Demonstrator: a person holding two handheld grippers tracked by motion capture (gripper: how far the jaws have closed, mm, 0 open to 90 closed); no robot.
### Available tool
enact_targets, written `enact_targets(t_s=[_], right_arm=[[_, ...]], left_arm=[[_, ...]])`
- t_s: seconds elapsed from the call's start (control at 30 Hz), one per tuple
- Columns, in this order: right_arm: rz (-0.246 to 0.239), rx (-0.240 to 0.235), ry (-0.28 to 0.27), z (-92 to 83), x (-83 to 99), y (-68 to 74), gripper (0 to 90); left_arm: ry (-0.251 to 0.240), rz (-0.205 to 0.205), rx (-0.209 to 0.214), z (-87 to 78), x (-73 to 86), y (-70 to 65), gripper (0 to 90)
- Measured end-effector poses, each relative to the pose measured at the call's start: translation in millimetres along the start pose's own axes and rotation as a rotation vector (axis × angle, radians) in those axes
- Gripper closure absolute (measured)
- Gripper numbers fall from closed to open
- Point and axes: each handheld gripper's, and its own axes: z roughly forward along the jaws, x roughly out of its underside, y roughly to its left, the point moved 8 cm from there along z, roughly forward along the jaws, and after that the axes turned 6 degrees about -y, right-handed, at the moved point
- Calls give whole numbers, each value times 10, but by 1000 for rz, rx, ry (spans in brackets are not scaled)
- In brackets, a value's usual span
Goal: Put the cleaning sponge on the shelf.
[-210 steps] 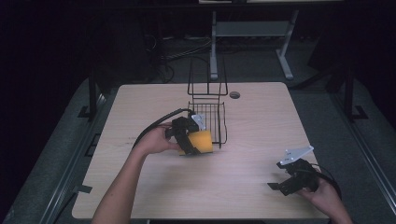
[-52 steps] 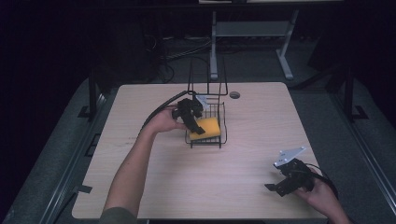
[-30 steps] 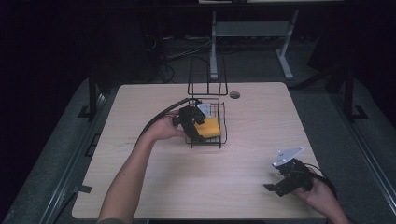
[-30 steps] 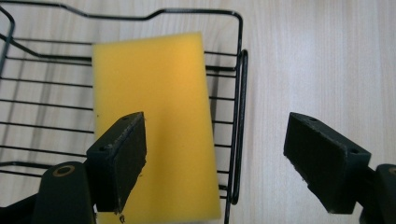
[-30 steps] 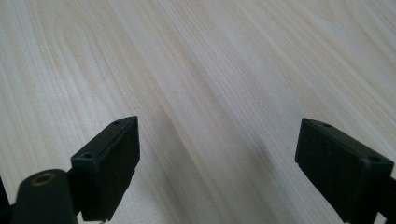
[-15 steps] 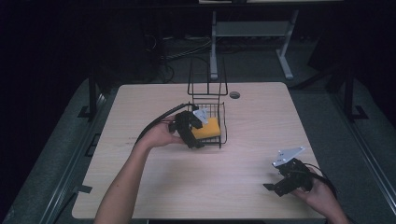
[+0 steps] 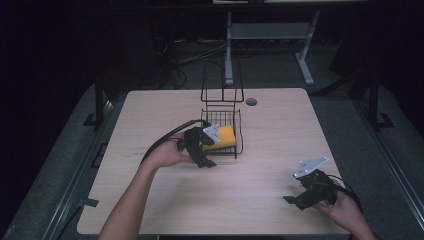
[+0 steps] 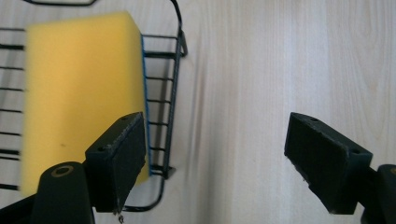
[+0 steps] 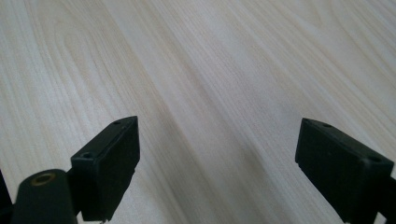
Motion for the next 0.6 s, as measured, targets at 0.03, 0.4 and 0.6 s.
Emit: enact_targets(t_s=[0.03, 0.4, 0.6], right_arm=[[3, 0, 0, 1, 0, 3, 136], [-4, -5, 8, 29, 3, 19, 136], [-2, -8, 9, 33, -3, 30, 136]], left_arm=[[-4, -4, 1, 4, 23, -35, 201], [1, -10, 3, -12, 118, -177, 201], [-4, -22, 6, 3, 191, -259, 201]])
